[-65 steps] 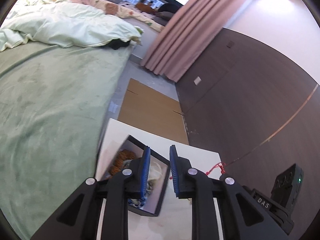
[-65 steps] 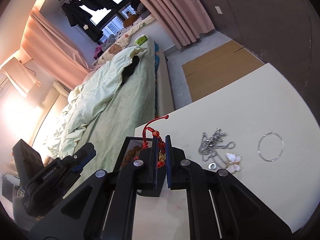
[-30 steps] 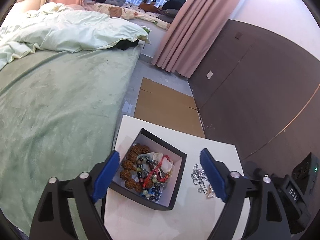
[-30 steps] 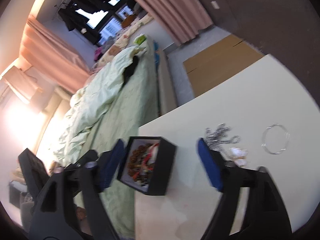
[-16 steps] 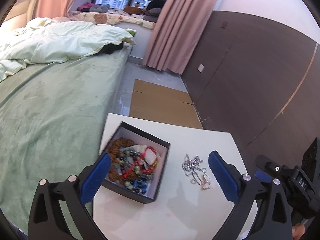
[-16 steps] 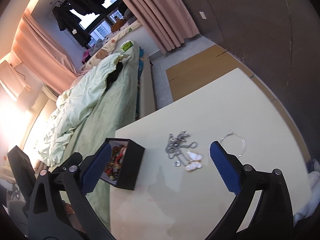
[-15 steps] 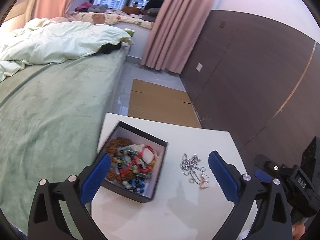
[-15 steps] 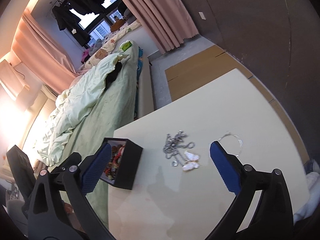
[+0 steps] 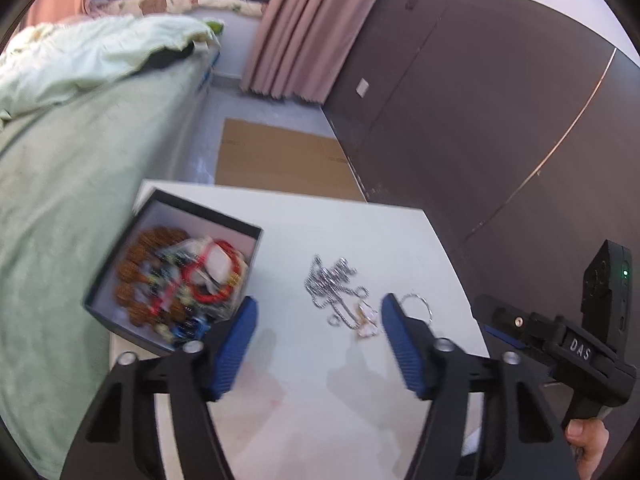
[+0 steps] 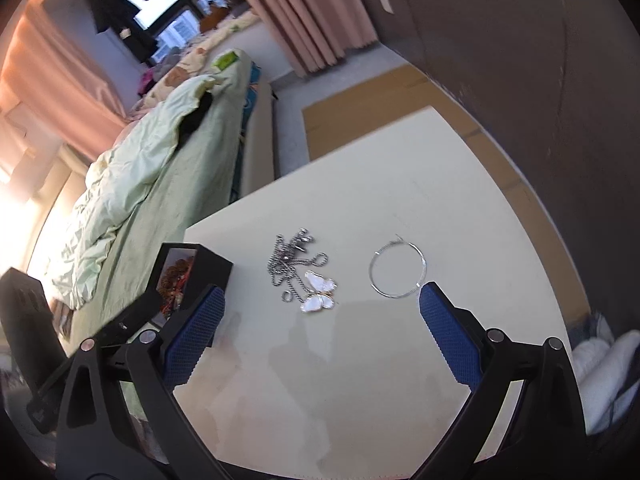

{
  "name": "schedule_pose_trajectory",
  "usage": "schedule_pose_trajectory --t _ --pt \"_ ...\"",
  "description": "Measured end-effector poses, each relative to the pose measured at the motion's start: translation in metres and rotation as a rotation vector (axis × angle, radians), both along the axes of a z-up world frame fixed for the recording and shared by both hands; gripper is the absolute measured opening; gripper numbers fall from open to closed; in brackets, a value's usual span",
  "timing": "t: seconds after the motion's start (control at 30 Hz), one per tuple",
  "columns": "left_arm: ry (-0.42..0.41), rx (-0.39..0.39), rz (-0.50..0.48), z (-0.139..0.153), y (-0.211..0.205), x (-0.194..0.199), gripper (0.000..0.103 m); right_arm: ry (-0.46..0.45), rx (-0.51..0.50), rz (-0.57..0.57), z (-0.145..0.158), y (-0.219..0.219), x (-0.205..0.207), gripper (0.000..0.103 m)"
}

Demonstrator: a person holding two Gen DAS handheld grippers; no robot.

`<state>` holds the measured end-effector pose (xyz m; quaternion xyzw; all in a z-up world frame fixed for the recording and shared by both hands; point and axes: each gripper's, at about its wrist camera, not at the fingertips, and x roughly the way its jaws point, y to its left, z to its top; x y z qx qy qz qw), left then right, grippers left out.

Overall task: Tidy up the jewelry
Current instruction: 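Withdraw both open grippers from the box toward the remaining silver chain, then grasp the small silver ring with the left gripper while the right gripper approaches the silver hoop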

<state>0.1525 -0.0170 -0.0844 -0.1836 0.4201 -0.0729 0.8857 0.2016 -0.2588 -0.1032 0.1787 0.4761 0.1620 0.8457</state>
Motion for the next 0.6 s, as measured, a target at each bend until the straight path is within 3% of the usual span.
schedule_pose_trajectory --t 0.1,0.37,0.6 --pt "0.039 -0.029 -0.042 -0.008 -0.01 0.007 0.048 0.027 0.016 -0.008 -0.003 -0.005 0.004 0.079" --pt "0.117 -0.016 -0.107 -0.033 -0.037 0.029 0.031 0.093 0.034 -0.017 -0.015 -0.012 0.017 0.062" --pt "0.154 0.036 -0.108 -0.055 -0.048 0.044 0.027 0.139 0.008 -0.022 -0.027 -0.012 0.032 0.052"
